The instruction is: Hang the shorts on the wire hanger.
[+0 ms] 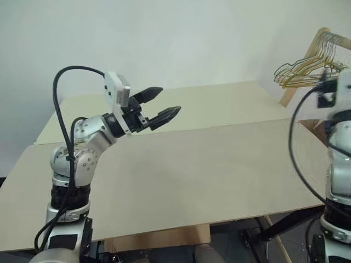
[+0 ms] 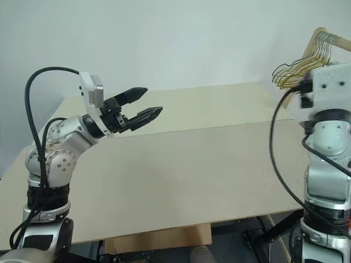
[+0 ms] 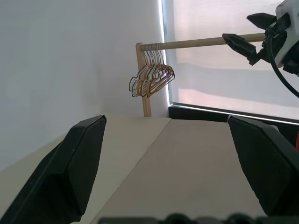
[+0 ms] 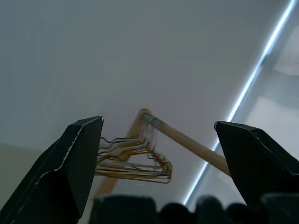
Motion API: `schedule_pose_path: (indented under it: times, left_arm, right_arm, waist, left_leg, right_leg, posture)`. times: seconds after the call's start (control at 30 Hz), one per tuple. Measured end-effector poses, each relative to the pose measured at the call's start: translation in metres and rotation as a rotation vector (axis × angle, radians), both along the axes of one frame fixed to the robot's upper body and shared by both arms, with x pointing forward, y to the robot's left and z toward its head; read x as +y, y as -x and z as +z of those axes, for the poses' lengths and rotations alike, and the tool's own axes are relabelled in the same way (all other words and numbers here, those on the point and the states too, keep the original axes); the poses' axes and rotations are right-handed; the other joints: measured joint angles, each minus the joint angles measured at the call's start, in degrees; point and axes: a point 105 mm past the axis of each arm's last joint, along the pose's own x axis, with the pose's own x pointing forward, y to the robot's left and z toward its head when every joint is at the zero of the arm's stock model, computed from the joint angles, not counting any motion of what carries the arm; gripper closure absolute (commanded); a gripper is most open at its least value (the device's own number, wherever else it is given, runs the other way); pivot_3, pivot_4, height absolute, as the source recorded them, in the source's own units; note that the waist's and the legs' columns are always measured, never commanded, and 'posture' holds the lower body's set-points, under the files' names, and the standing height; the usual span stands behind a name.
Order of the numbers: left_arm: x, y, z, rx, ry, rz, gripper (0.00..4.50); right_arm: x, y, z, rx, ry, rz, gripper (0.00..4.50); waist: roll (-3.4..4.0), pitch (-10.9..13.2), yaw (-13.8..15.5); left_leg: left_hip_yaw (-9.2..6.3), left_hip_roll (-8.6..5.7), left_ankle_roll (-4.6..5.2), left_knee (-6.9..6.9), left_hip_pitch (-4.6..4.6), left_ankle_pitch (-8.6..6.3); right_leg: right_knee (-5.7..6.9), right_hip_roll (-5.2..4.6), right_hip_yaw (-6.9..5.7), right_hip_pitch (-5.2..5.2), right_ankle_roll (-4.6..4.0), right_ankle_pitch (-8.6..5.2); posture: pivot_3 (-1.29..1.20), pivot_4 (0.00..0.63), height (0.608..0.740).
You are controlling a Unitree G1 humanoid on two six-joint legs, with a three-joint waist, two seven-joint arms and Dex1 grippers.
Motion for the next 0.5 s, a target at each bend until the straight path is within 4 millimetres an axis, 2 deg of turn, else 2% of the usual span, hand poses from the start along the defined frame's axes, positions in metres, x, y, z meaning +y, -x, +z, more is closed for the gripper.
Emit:
schedule_pose_path:
  times: [0.07, 0.17, 0.27, 0.37, 0.5]
  left_arm:
    - [0.008, 0.001, -0.009, 0.022, -0.044, 0.009, 0.0]
    - [0.025, 0.006, -0.031, 0.072, -0.143, 0.037, 0.0]
    - [0.036, 0.018, -0.052, 0.123, -0.225, 0.043, 0.0]
    - [0.041, 0.026, -0.063, 0.139, -0.278, 0.049, 0.0]
    - [0.043, 0.031, -0.064, 0.123, -0.291, 0.064, 0.0]
  right_arm:
    - [0.027, -0.001, -0.026, 0.122, 0.013, 0.186, 0.03]
    - [0.063, 0.008, -0.066, 0.309, 0.015, 0.458, 0.03]
    - [0.09, 0.024, -0.092, 0.453, 0.019, 0.698, 0.03]
    - [0.103, 0.032, -0.094, 0.504, 0.043, 0.828, 0.03]
    - [0.11, 0.027, -0.085, 0.494, 0.064, 0.881, 0.03]
  waist:
    - [-0.11, 0.23, 0.15]
    - [-0.18, 0.8, 0.88]
    - [-0.22, 1.54, 2.05]
    - [-0.4, 1.99, 4.0]
    - [-0.47, 2.05, 6.66]
  left_leg:
    - [-0.04, 0.05, 0.01, 0.0, 0.0, -0.01]
    - [-0.04, 0.04, 0.0, 0.0, -0.04, -0.01]
    - [-0.05, 0.05, -0.02, 0.0, -0.05, -0.03]
    - [-0.08, 0.06, -0.03, 0.0, -0.1, -0.02]
    - [-0.1, 0.11, -0.05, 0.0, -0.3, -0.01]
  right_leg:
    - [0.01, 0.03, -0.04, -0.01, 0.02, -0.01]
    - [0.01, -0.01, -0.07, -0.04, 0.07, -0.04]
    - [0.01, -0.03, -0.07, -0.09, -0.02, 0.01]
    - [0.06, -0.04, -0.14, -0.2, -0.1, 0.06]
    - [0.08, -0.02, -0.24, -0.52, -0.25, 0.14]
  posture:
    - [-0.09, 0.037, 0.74]
    - [-0.05, 0.047, 0.74]
    - [-0.02, 0.049, 0.74]
    - [0.01, 0.052, 0.74]
    - [0.02, 0.046, 0.74]
